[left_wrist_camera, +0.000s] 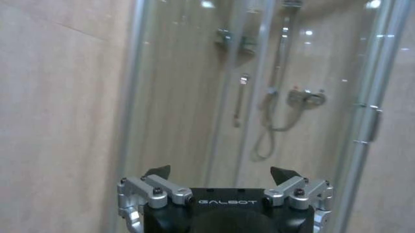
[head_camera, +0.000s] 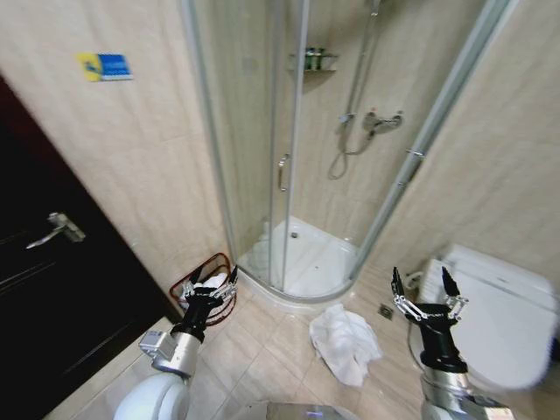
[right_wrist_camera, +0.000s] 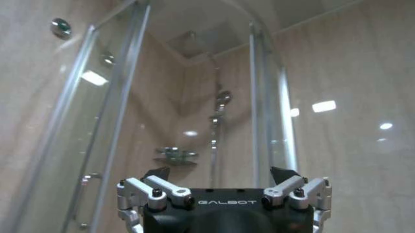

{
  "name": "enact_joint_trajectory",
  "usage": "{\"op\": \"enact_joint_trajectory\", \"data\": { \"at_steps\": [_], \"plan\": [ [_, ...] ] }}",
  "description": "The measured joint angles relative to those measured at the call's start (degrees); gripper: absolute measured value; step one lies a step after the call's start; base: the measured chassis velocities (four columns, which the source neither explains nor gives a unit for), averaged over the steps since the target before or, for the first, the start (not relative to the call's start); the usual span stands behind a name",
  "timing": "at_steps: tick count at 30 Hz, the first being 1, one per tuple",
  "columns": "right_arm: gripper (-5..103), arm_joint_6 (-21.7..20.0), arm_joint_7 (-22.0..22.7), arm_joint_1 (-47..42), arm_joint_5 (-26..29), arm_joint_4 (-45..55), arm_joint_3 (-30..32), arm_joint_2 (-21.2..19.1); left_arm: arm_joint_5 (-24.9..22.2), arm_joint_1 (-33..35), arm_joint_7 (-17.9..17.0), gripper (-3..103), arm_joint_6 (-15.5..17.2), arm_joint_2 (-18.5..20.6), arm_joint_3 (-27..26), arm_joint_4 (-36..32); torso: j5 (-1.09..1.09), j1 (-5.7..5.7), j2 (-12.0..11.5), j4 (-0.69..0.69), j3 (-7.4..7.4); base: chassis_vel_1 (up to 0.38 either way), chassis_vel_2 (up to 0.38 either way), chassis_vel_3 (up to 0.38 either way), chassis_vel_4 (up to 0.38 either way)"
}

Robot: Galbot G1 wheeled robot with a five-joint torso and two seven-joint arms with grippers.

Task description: Discard the used towel into the hamper.

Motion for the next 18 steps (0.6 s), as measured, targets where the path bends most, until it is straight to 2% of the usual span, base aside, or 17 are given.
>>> {"op": "enact_joint_trajectory", "data": {
  "at_steps": [18],
  "plan": [
    [100,0.25,0.02,0.30,0.11,-1.43,0.14,-0.06,0.00,0.00,0.00,100,0.00,0.00,0.00,0.00,-0.01,0.01,-0.01,-0.01,0.00,-0.127,-0.123,-0.122,-0.122]
  ]
}}
